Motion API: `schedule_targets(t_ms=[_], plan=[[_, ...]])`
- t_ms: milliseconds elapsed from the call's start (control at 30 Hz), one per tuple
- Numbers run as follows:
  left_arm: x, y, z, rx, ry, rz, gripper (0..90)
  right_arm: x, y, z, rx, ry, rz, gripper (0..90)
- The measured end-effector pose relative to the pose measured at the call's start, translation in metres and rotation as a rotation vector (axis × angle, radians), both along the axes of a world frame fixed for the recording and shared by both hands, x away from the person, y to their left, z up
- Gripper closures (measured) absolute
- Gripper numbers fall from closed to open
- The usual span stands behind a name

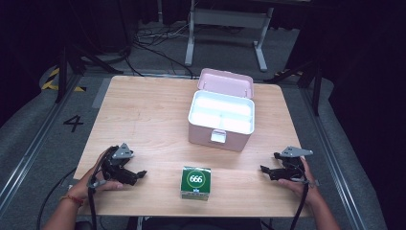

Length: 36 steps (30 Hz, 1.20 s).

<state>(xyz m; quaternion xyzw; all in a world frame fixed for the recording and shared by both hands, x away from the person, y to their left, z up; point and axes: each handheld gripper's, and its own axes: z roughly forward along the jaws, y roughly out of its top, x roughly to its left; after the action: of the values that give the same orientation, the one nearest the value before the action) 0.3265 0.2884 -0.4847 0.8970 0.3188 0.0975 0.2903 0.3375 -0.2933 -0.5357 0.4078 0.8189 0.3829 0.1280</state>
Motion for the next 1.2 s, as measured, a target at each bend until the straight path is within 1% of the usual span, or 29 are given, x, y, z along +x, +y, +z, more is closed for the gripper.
schedule_targets(t_ms=[133, 300, 333, 367, 433, 467, 533, 567, 600, 633, 667, 700, 733, 767, 800, 833, 867, 900, 1000, 1100, 1167, 1200], plan=[[0.001, 0.001, 0.000, -0.002, 0.002, -0.013, 4.4, 0.000, 0.000, 0.000, -0.001, -0.001, 0.001, 15.5], [0.000, 0.000, 0.000, -0.003, 0.002, -0.014, 4.7, -0.001, 0.001, 0.000, -0.004, -0.004, -0.007, 15.4], [0.001, 0.000, 0.000, -0.001, 0.003, -0.013, 4.9, -0.001, 0.001, 0.002, -0.020, -0.010, -0.022, 16.5], [0.000, 0.000, 0.000, -0.002, 0.003, -0.012, 4.9, -0.001, 0.001, 0.002, -0.020, -0.010, -0.022, 16.5], [0.000, 0.000, 0.001, 0.002, 0.006, -0.013, 6.0, -0.002, 0.002, 0.004, -0.038, -0.015, -0.030, 21.9], [-0.002, -0.001, 0.002, 0.001, 0.006, -0.011, 7.1, -0.003, 0.002, 0.006, -0.033, -0.010, -0.024, 21.9], [-0.005, -0.002, 0.002, -0.001, 0.002, -0.013, 10.4, -0.005, 0.004, 0.012, -0.002, -0.022, -0.016, 24.8], [-0.008, -0.006, 0.002, -0.003, 0.002, -0.017, 12.0, -0.008, 0.007, 0.017, 0.007, -0.043, -0.009, 25.7], [-0.008, -0.006, 0.002, -0.003, 0.002, -0.017, 12.0, -0.008, 0.007, 0.017, 0.007, -0.043, -0.009, 25.7], [-0.010, -0.009, 0.003, -0.001, 0.004, -0.035, 12.0, -0.010, 0.010, 0.019, 0.009, -0.050, 0.004, 26.0], [-0.013, -0.016, 0.003, 0.007, 0.013, -0.072, 12.0, -0.013, 0.016, 0.023, -0.003, -0.068, 0.029, 25.9], [-0.013, -0.016, 0.003, 0.007, 0.013, -0.072, 12.0, -0.013, 0.016, 0.023, -0.003, -0.068, 0.029, 25.9], [-0.016, -0.024, 0.003, 0.008, 0.018, -0.104, 12.0, -0.016, 0.022, 0.025, -0.018, -0.084, 0.051, 25.2], [-0.016, -0.024, 0.003, 0.008, 0.018, -0.104, 12.0, -0.018, 0.024, 0.026, -0.017, -0.086, 0.062, 25.1], [-0.019, -0.032, 0.003, 0.006, 0.023, -0.131, 11.9, -0.019, 0.026, 0.027, -0.014, -0.089, 0.067, 25.1], [-0.019, -0.032, 0.003, 0.006, 0.023, -0.131, 11.9, -0.019, 0.026, 0.027, -0.014, -0.089, 0.067, 25.1], [-0.025, -0.042, 0.002, 0.003, 0.028, -0.165, 11.3, -0.020, 0.028, 0.028, -0.002, -0.084, 0.077, 25.3], [-0.025, -0.042, 0.002, 0.003, 0.028, -0.165, 11.0, -0.020, 0.028, 0.028, -0.002, -0.084, 0.077, 25.3], [-0.036, -0.053, 0.002, 0.002, 0.033, -0.202, 10.8, -0.021, 0.032, 0.030, 0.000, -0.085, 0.097, 25.9], [-0.048, -0.065, 0.002, 0.006, 0.038, -0.242, 10.8, -0.023, 0.037, 0.031, -0.014, -0.089, 0.114, 25.9], [-0.054, -0.072, 0.002, 0.008, 0.038, -0.264, 11.0, -0.022, 0.037, 0.031, -0.021, -0.089, 0.110, 26.1], [-0.057, -0.077, 0.002, 0.001, 0.038, -0.280, 13.6, -0.021, 0.035, 0.032, -0.017, -0.093, 0.097, 26.5]])
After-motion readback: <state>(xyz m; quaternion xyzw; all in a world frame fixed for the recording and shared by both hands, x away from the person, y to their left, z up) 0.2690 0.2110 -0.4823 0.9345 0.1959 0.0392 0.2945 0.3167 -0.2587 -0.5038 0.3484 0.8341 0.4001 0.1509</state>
